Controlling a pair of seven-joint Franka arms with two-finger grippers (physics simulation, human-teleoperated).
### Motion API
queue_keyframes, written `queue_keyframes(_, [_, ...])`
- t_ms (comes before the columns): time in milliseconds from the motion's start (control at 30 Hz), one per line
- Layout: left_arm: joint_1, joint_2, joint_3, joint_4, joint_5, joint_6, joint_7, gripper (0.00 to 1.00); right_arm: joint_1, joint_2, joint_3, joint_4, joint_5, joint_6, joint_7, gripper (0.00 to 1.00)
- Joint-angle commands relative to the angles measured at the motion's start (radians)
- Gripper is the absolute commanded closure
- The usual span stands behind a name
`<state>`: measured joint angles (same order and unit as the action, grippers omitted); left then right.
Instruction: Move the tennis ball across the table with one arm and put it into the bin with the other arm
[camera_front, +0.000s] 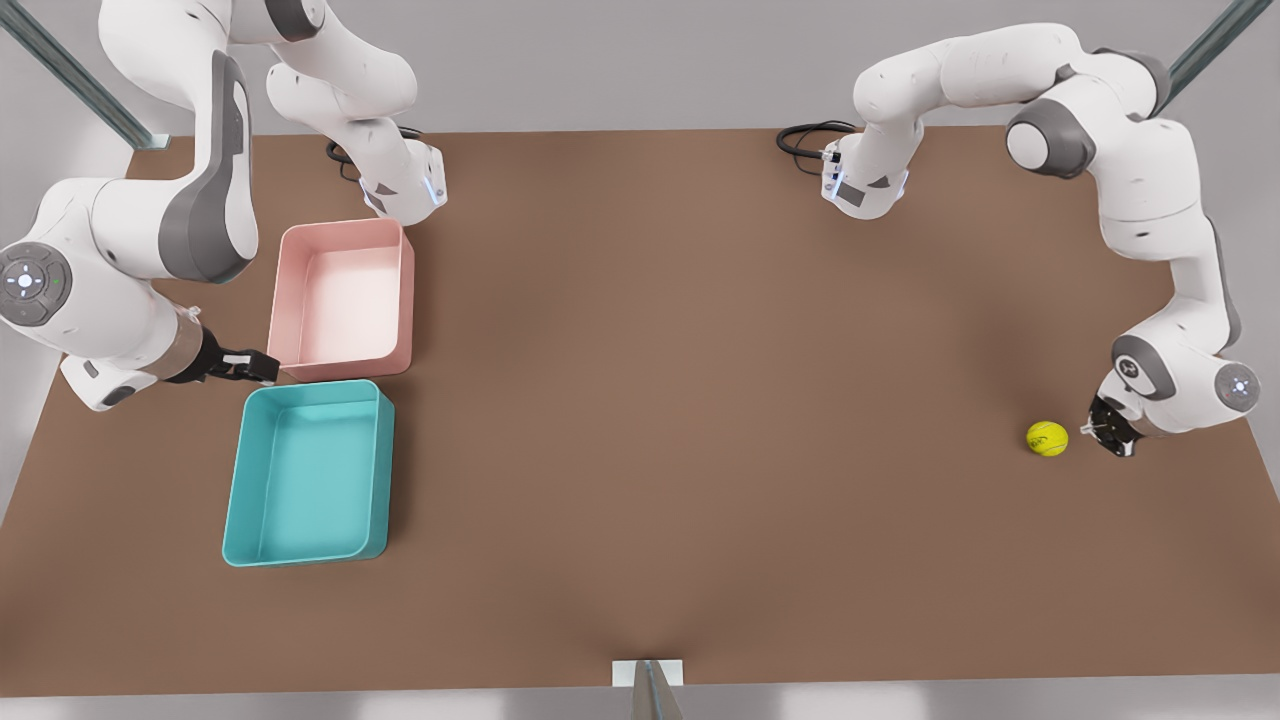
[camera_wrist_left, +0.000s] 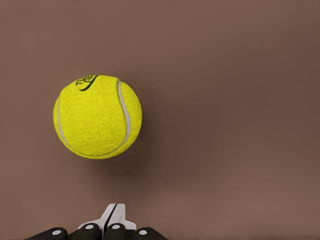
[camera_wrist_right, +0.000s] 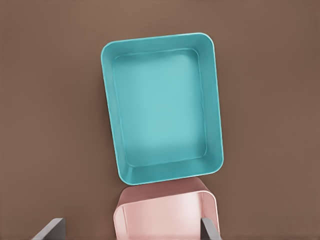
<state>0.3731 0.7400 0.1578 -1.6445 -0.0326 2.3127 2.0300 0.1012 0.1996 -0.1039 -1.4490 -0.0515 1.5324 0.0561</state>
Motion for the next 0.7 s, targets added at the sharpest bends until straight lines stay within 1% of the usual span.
queue_keyframes(0, [0.0, 0.007, 0.0, 0.0, -0.006, 0.022, 0.19, 0.79, 0.0, 0.0, 0.0, 0.001, 0.001, 0.0, 0.008, 0.0])
queue_keyframes(367, [-0.005, 0.019, 0.009, -0.001, -0.003, 0.017, 0.188, 0.79, 0.0, 0.001, 0.0, -0.001, 0.001, 0.0, 0.008, 0.0])
queue_keyframes(467, [-0.052, 0.016, 0.009, -0.003, -0.004, 0.017, 0.067, 0.79, 0.0, 0.001, 0.0, -0.001, 0.001, 0.0, 0.008, 0.0])
queue_keyframes(533, [-0.138, -0.011, 0.0, -0.006, -0.006, 0.005, -0.163, 0.79, -0.001, 0.001, 0.0, -0.001, 0.001, 0.0, 0.008, 0.0])
queue_keyframes(567, [-0.155, -0.05, -0.07, -0.006, -0.006, -0.082, -0.432, 0.79, 0.0, 0.001, 0.0, -0.001, 0.001, 0.0, 0.008, 0.0])
queue_keyframes(600, [-0.178, -0.097, -0.194, -0.014, -0.003, -0.219, -0.931, 0.79, 0.0, 0.001, 0.0, -0.001, 0.001, 0.0, 0.008, 0.0])
queue_keyframes(633, [-0.184, -0.12, -0.257, 0.003, -0.006, -0.302, -1.354, 0.79, 0.0, 0.001, 0.0, -0.001, 0.001, 0.0, 0.008, 0.0])
queue_keyframes(667, [-0.161, -0.106, -0.259, 0.048, -0.093, -0.345, -1.429, 0.79, 0.0, 0.001, 0.0, -0.001, 0.001, 0.0, 0.008, 0.0])
